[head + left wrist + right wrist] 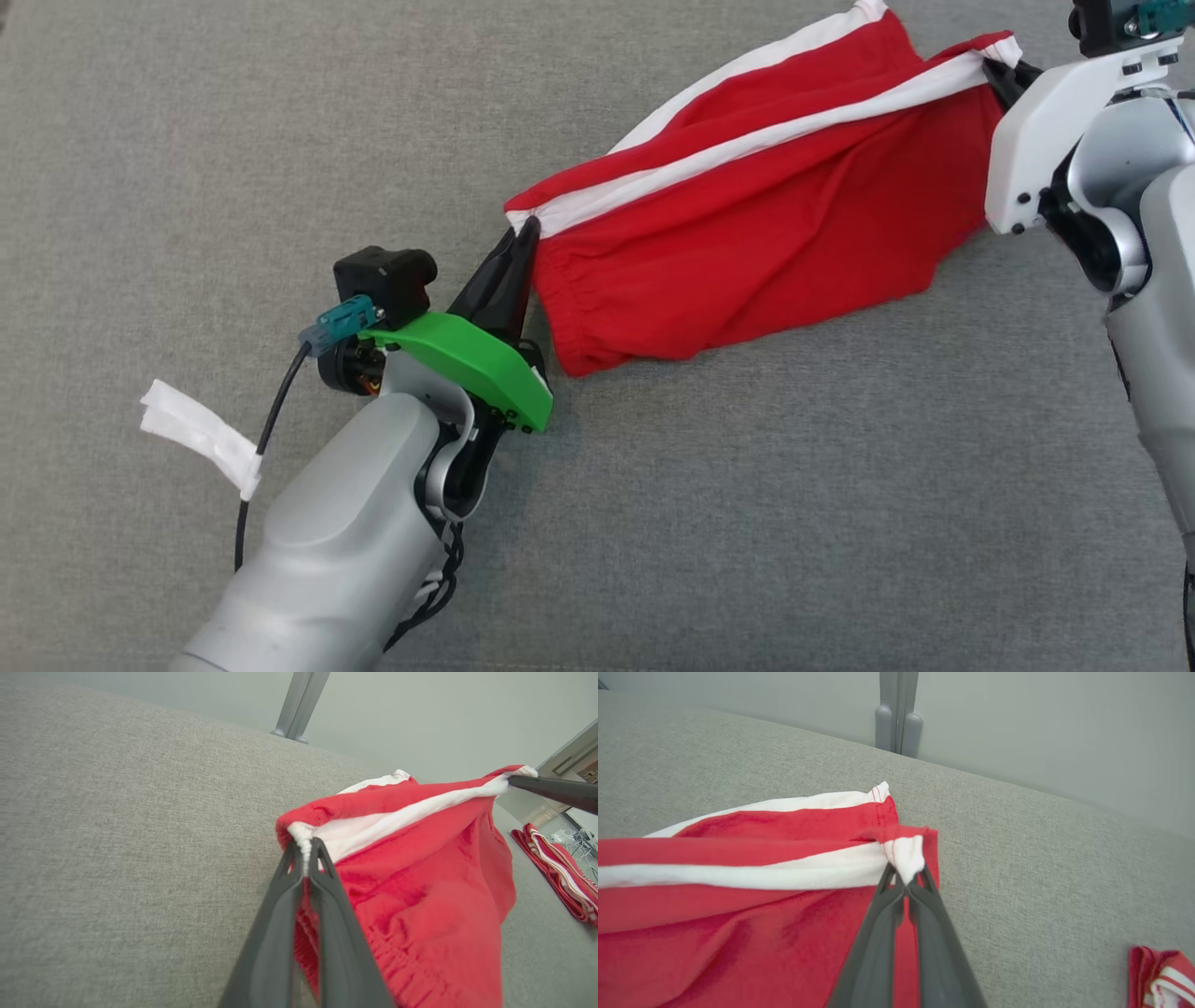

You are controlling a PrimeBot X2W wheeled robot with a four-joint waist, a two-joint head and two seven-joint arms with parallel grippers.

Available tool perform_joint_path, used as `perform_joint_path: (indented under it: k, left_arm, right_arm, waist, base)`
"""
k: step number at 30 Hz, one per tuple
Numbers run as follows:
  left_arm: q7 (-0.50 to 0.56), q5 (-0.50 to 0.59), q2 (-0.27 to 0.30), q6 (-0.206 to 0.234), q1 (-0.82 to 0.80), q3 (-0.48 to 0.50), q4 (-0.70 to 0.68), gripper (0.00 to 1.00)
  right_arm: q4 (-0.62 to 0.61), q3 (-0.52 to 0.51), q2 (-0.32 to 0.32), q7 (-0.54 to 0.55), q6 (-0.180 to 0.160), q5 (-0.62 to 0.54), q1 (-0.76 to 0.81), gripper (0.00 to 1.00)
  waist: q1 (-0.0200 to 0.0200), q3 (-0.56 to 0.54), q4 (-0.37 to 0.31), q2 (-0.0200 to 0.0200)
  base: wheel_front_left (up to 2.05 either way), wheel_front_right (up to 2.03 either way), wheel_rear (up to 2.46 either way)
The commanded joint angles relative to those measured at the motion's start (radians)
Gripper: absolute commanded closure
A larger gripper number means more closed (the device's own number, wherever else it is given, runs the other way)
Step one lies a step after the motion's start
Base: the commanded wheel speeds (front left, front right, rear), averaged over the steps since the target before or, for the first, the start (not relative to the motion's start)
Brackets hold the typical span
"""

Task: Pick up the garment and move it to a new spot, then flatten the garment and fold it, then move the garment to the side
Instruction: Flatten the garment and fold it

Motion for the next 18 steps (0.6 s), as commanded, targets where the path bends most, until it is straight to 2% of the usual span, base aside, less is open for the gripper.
perform_joint_path:
  k: [1, 12, 13, 14, 15, 18]
  left_arm:
    - [-0.007, 0.007, -0.012, -0.007, -0.027, 0.009, 0.014, 1.00]
    - [-0.007, 0.048, -0.077, -0.048, -0.032, 0.075, 0.066, 0.99]
    - [-0.007, 0.053, -0.081, -0.052, -0.029, 0.079, 0.069, 0.74]
    - [-0.007, 0.056, -0.085, -0.058, -0.027, 0.079, 0.071, 0.55]
    - [-0.007, 0.057, -0.089, -0.063, -0.025, 0.082, 0.072, 0.00]
    - [-0.007, 0.071, -0.094, -0.075, -0.022, 0.100, 0.064, 0.00]
  right_arm:
    - [0.033, 0.013, -0.007, -0.018, -0.002, -0.002, -0.036, 1.00]
    - [0.252, 0.083, -0.009, -0.130, -0.002, -0.009, -0.178, 1.00]
    - [0.269, 0.083, -0.007, -0.141, -0.002, -0.009, -0.187, 0.87]
    - [0.282, 0.085, -0.004, -0.149, -0.002, -0.009, -0.191, 0.53]
    - [0.298, 0.082, -0.002, -0.164, -0.002, -0.010, -0.198, 0.00]
    - [0.332, 0.082, 0.003, -0.189, -0.002, -0.009, -0.211, 0.00]
  waist:
    - [0.0000, 0.049, 0.052, 0.0000]
    - [0.0000, 0.070, 0.089, 0.0000]
    - [0.0000, 0.071, 0.090, 0.0000]
    - [0.0000, 0.071, 0.090, 0.0000]
    - [0.0000, 0.070, 0.090, 0.0000]
    - [0.0000, 0.066, 0.089, 0.0000]
  base:
    - [0.00, 0.00, 0.00]
    - [0.00, 0.00, 0.00]
    - [0.00, 0.00, 0.00]
    - [0.00, 0.00, 0.00]
    - [0.00, 0.00, 0.00]
    - [0.00, 0.00, 0.00]
